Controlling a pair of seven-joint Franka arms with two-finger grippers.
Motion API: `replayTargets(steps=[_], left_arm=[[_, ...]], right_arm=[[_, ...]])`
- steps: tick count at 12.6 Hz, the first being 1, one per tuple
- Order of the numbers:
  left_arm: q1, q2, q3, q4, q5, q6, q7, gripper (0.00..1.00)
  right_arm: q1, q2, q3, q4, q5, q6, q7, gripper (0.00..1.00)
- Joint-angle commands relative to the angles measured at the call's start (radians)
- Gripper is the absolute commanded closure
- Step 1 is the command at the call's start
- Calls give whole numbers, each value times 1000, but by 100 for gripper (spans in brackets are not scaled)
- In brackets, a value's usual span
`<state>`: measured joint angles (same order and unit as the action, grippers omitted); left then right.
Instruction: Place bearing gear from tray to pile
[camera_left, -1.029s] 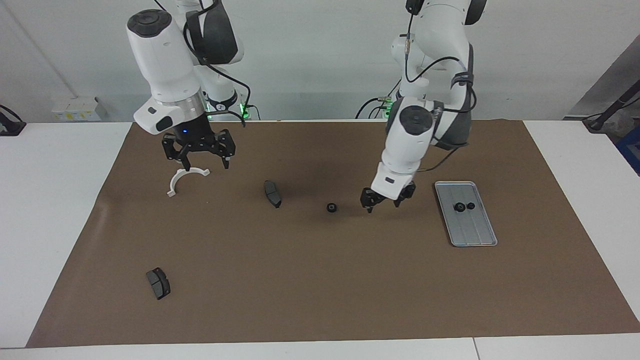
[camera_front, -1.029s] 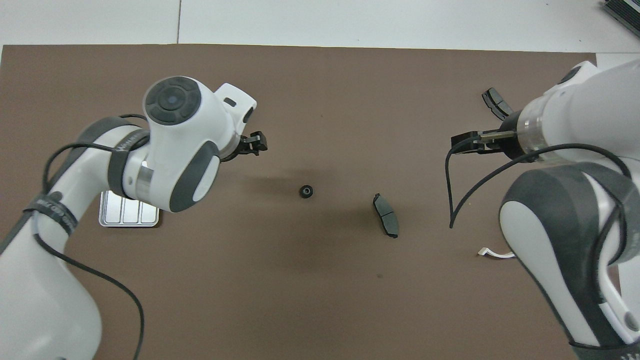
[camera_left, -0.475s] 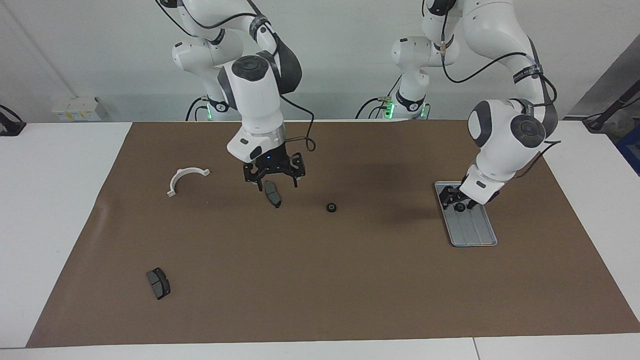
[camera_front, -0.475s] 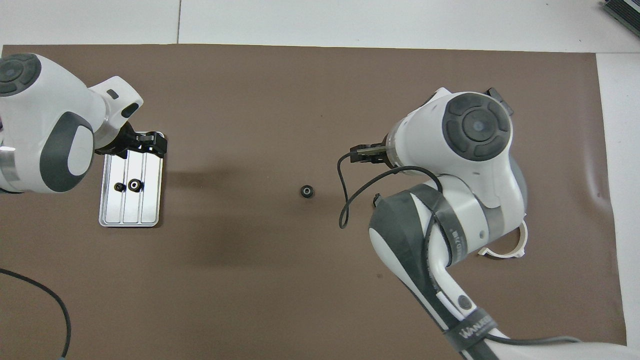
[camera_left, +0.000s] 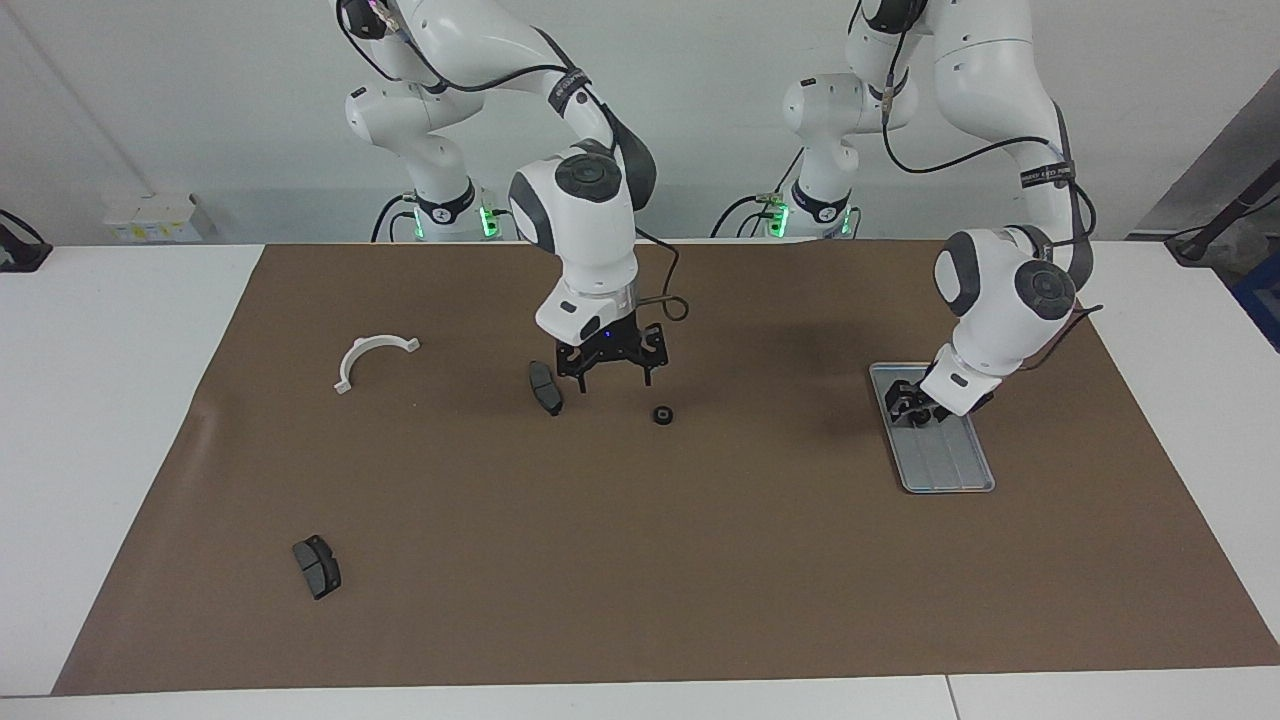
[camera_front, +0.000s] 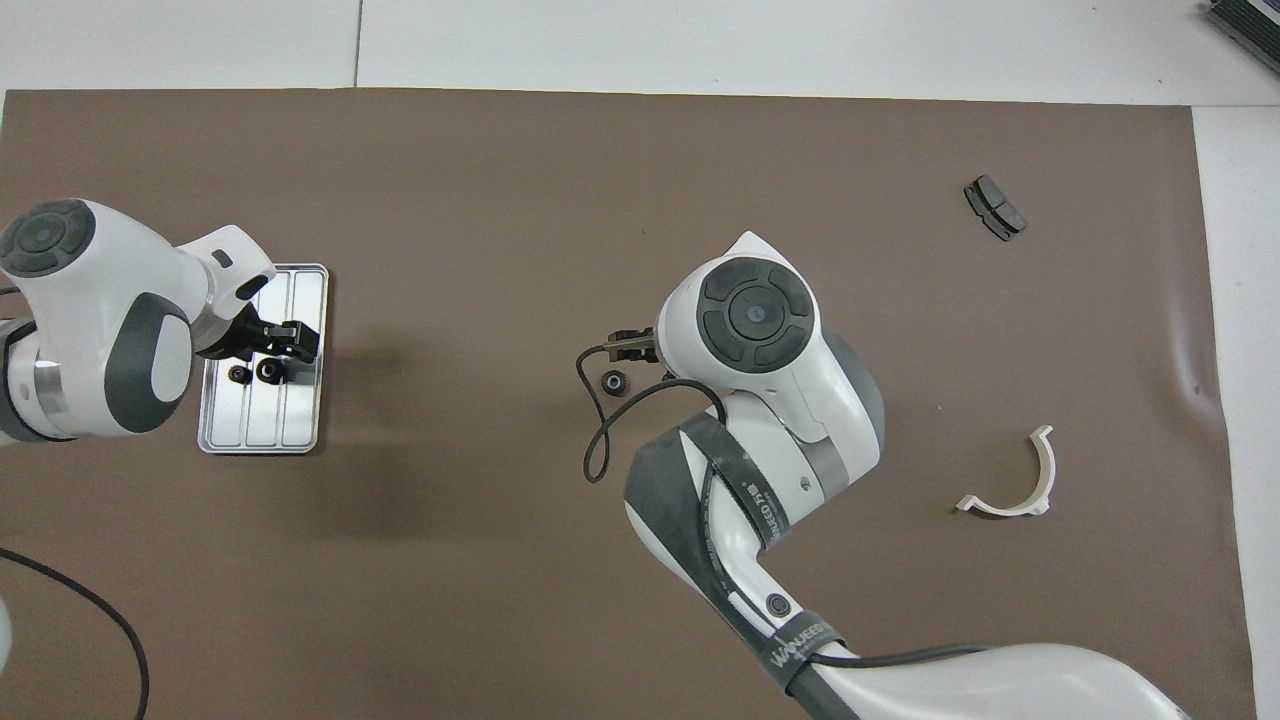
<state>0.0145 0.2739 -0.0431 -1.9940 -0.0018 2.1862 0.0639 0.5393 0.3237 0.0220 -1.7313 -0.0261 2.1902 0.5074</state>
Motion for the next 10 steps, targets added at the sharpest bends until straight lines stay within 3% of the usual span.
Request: replayTargets(steps=[1, 6, 10], left_arm=[[19, -32, -8, -43, -1, 23, 42, 24], [35, -28, -8, -83, -1, 67, 59, 30], [35, -28, -8, -88, -1, 76, 59, 38]], right_arm=[[39, 75, -2, 39, -24, 39, 63, 0], [90, 227, -2, 117, -69, 80, 157, 0], [90, 235, -2, 111, -67, 123, 158, 0]])
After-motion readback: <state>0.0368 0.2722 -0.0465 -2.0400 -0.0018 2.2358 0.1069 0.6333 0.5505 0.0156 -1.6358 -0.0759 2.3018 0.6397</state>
